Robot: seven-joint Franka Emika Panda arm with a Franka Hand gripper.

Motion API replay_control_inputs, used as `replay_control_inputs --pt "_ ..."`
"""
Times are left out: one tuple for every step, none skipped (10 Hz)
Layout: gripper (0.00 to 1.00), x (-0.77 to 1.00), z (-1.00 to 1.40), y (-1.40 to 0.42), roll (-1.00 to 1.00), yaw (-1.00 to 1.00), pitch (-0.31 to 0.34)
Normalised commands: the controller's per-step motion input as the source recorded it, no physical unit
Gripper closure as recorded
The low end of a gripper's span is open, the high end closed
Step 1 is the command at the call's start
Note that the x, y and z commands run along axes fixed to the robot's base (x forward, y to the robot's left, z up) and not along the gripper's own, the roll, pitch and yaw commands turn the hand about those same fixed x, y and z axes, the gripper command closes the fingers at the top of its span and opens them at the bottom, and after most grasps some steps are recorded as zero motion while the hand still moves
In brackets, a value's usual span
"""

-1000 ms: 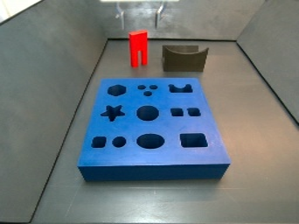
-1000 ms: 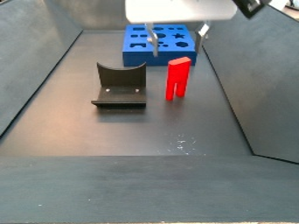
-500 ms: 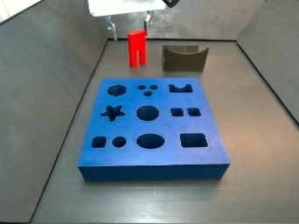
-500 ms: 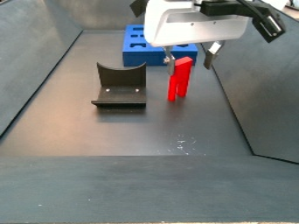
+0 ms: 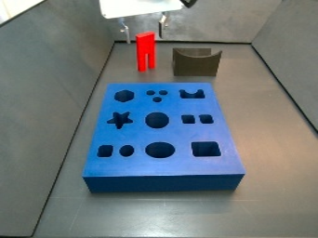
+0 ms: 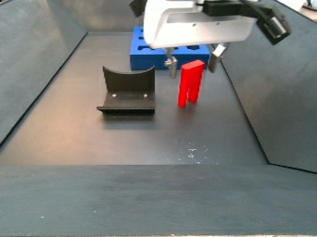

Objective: Pick up the square-circle object. Move up. Move to above the board. Insert the square-circle object.
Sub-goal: Pick up the square-circle object.

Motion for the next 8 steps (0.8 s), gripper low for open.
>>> replay_control_inputs --pt "0.00 0.32 -0.24 0.22 -0.10 0.38 0.000" --pt "0.00 0.00 -0.16 0.00 0.00 0.21 -0.033" --pt "0.00 -0.03 -0.11 -0.01 0.00 0.15 -0.029" --pt "0.00 -0.09 -0.13 -0.05 0.02 0.16 -0.037" --pt "0.00 -0.16 -0.11 -0.04 0.05 0.20 -0.060" --pt "0.00 -0.20 -0.21 -0.08 0.07 0.31 -0.091" --pt "0.00 -0.06 -0.16 -0.11 0.08 0.53 -0.091" --pt "0.00 -0.03 -0.01 -0.04 0.00 0.07 -0.047"
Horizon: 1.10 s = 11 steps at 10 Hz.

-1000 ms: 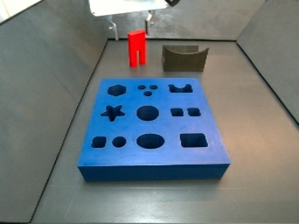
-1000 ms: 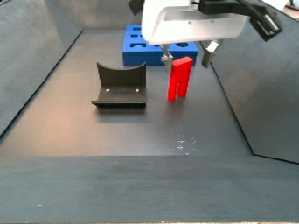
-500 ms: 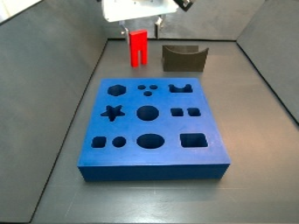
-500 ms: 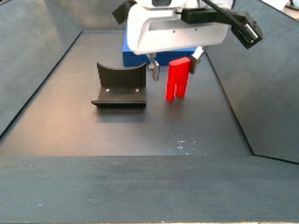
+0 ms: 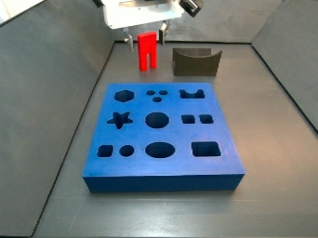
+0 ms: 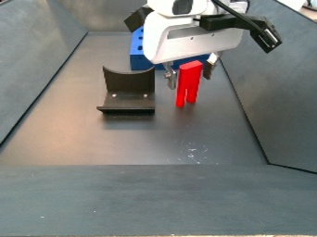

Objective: Pick up the square-circle object. Move up. Move to above the board. Insert the square-circle object.
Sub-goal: Pick up the square-circle object.

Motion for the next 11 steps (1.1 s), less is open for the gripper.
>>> replay_control_inputs --pt "0.00 -0.05 0.00 -0.06 0.01 0.01 -0.036" --pt "0.00 0.00 0.00 0.00 0.00 0.00 -0.006" --pt "0.00 0.00 0.00 0.00 0.00 0.00 0.000" --pt "1.00 0.00 0.00 0.00 0.00 0.00 0.000" --pt "1.00 0.00 0.00 0.00 0.00 0.00 0.000" --pt "1.00 0.00 0.00 0.00 0.00 0.00 0.000" --pt "1.00 0.00 0.00 0.00 0.00 0.00 0.000" --pt "1.00 0.00 0.00 0.00 0.00 0.00 0.000" --pt "1.00 0.00 0.00 0.00 0.00 0.00 0.000" --pt "1.00 0.00 0.00 0.00 0.00 0.00 0.000" --pt "1.00 0.00 0.00 0.00 0.00 0.00 0.000"
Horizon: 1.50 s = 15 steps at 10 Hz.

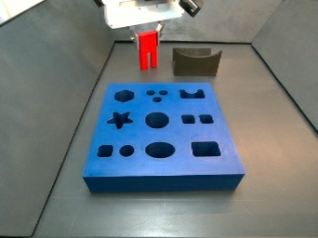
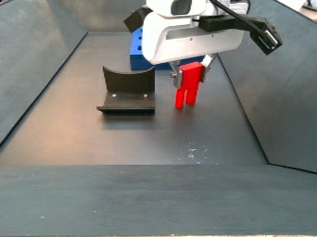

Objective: Pick up the square-circle object. Move up. Move to above the board. Insert the square-circle object.
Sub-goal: Pick up the square-circle object, then move up, then move to above the board.

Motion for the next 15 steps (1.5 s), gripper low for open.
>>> replay_control_inputs --pt "1.00 0.00 0.00 0.00 0.00 0.00 0.000" --pt "1.00 0.00 0.00 0.00 0.00 0.00 0.000" --pt "1.00 0.00 0.00 0.00 0.00 0.00 0.000" --pt "1.00 0.00 0.83 0.00 0.00 0.00 0.000" --pt "1.00 0.04 0.84 0.04 0.00 0.03 -0.002" --pt "1.00 0.02 0.74 0.03 0.00 0.03 0.030" --pt "1.00 0.01 0.55 0.02 0.01 0.02 0.050" --pt "1.00 0.01 0.39 0.01 0.01 0.01 0.054" --pt "1.00 0.00 0.22 0.01 0.02 0.01 0.057" --pt "1.00 0.12 1.00 0.00 -0.15 -0.35 -0.224" --pt "1.00 0.12 1.00 0.00 -0.15 -0.34 -0.223" --pt "1.00 0.10 1.00 0.00 -0.15 -0.23 -0.142" --pt "1.00 0.10 1.00 0.00 -0.15 -0.18 -0.105" --pt "1.00 0.09 1.00 0.00 -0.15 -0.11 -0.038" --pt "1.00 0.09 1.00 0.00 -0.16 -0.07 0.013"
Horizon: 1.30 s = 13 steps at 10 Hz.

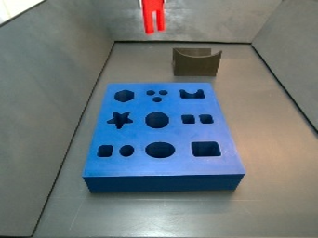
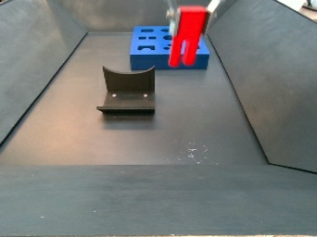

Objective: Pick up the square-circle object. Move up. Move to above the board. Insert the square-circle object.
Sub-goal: Move to above the board.

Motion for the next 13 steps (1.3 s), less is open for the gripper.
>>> replay_control_inputs --pt "1.00 0.09 1.00 0.01 -0.15 -0.04 0.055" --pt "1.00 0.09 1.00 0.01 -0.15 -0.04 0.064" --pt "1.00 0.09 1.00 0.01 -0.14 -0.04 0.073" --pt "1.00 0.08 1.00 0.01 -0.14 -0.04 0.078" --pt "1.00 0.07 1.00 0.01 -0.13 -0.04 0.077" --pt "1.00 0.07 1.00 0.01 -0.13 -0.03 0.078" --pt "1.00 0.06 0.93 0.01 -0.12 -0.03 0.076" --pt "1.00 0.05 0.75 0.01 -0.12 -0.03 0.077" --pt "1.00 0.04 0.58 0.01 -0.12 -0.03 0.078" --pt "1.00 0.02 0.34 0.01 -0.11 -0.03 0.076" --pt "1.00 0.02 0.17 0.00 -0.11 -0.03 0.074" --pt "1.00 0.02 0.02 -1.00 0.05 -1.00 0.427" --pt "1.00 0.02 0.02 -1.00 0.06 -1.00 0.433"
